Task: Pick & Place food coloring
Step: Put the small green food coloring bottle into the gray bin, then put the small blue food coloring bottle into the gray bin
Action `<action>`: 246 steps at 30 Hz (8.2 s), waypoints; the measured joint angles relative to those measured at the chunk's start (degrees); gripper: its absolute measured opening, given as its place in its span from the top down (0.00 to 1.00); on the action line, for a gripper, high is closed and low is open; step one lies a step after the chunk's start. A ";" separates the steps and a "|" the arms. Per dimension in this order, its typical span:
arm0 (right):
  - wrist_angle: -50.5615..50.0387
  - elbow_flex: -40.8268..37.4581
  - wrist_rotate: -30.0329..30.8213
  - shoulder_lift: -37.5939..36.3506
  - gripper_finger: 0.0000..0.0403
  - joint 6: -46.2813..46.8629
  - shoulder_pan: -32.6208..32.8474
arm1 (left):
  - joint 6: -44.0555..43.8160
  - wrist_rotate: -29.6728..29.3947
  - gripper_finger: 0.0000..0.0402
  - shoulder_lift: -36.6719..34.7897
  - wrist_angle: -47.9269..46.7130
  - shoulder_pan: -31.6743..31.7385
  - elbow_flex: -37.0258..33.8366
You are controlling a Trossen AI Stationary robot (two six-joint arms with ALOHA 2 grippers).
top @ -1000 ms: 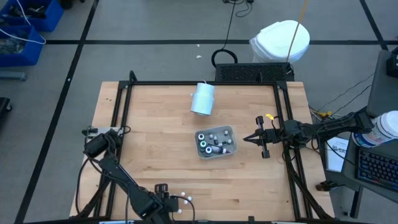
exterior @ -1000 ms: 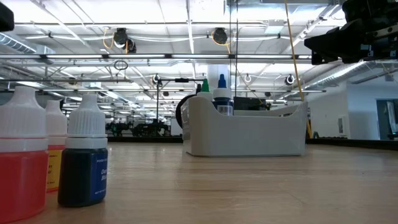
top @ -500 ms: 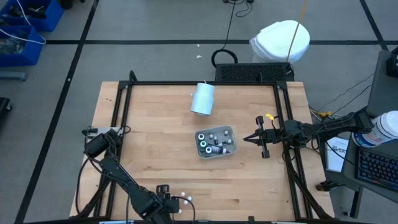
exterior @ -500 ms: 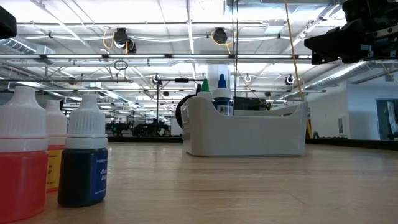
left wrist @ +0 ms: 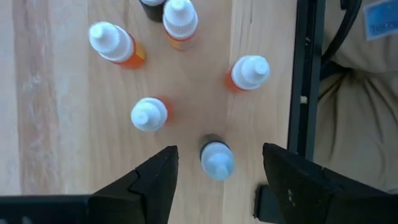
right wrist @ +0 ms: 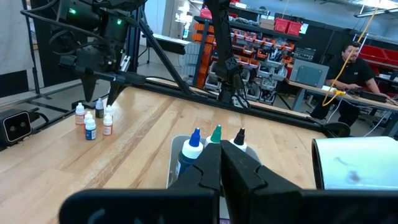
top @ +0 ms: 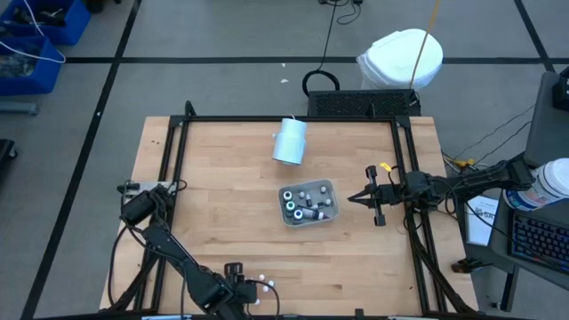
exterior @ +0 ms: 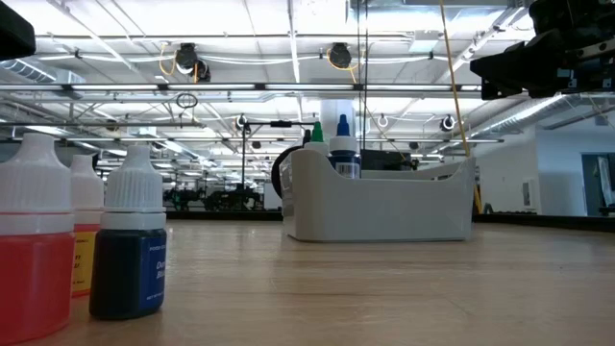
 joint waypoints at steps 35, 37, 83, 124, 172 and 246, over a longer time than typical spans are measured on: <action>-0.27 0.00 0.22 0.02 1.00 -0.24 0.00 | -2.14 2.22 0.52 1.22 -0.65 1.07 -0.02; -0.28 0.00 0.22 0.02 1.00 -0.27 0.00 | -2.17 2.43 0.60 1.22 -0.70 1.03 -0.02; -4.82 0.04 0.22 0.09 1.00 6.72 0.00 | 44.70 -3.88 0.85 0.96 -27.87 32.68 31.87; -1.85 0.04 0.15 0.07 1.00 2.10 0.00 | 60.89 4.71 0.85 18.39 -14.97 47.19 44.65; -1.70 0.02 0.17 0.07 1.00 1.07 0.00 | 62.31 2.11 0.63 24.44 -13.60 47.19 43.06; -28.98 77.01 2.00 85.37 0.61 -1.90 20.13 | 34.01 -35.97 0.90 -53.77 45.71 5.73 -66.47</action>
